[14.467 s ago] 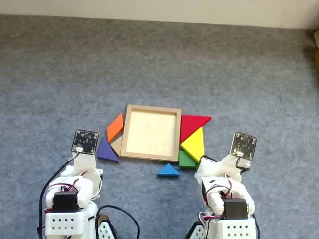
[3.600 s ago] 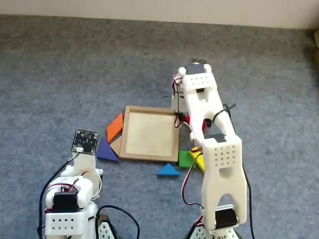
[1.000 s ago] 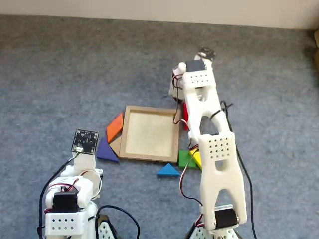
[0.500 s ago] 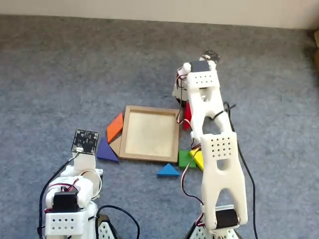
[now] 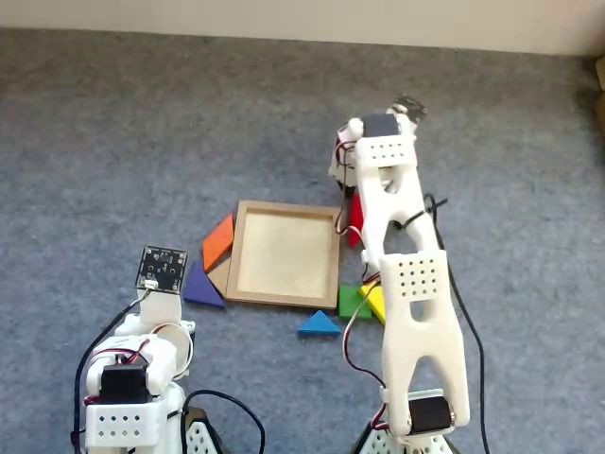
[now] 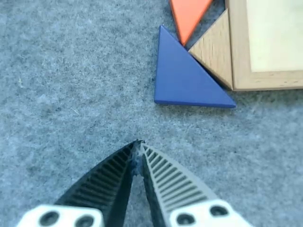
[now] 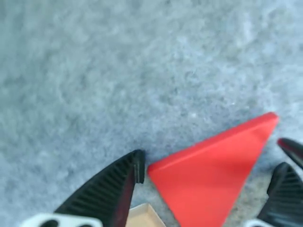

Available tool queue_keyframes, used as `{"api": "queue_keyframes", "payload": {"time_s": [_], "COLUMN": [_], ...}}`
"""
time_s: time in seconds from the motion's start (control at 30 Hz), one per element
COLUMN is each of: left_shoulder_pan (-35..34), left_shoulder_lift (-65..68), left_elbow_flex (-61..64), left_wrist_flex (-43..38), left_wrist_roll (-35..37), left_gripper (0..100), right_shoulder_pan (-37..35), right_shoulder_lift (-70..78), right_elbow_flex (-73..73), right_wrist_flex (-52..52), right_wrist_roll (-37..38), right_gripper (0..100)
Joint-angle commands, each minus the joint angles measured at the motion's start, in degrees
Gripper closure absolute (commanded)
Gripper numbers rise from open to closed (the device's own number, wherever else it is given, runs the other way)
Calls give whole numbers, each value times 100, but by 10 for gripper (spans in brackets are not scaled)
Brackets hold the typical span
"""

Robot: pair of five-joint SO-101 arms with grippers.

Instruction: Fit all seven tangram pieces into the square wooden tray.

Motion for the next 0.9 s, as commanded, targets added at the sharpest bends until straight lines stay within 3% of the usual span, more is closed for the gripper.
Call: {"api": "queue_keyframes", "payload": {"time_s": [0.0, 0.13, 0.33, 0.67, 0.87], "left_shoulder_pan": [101, 101, 101, 101, 101], "left_shoulder_lift": [-295, -295, -295, -295, -295], "left_elbow_flex": [110, 110, 110, 110, 110], "left_wrist_flex": [35, 35, 35, 35, 35], "left_wrist_roll": [26, 26, 26, 26, 26], "left_gripper": [995, 995, 995, 995, 995], "right_shoulder_pan": [180, 163, 171, 145, 145], "right_shoulder_lift": [-119, -119, -119, -198, -4], "right_elbow_flex": [-338, -338, -347, -435, -593], "right_wrist_flex": [13, 277, 374, 1024, 963], "right_wrist_roll": [-88, -88, -53, -18, 387], "right_gripper": [606, 619, 742, 745, 742]}}
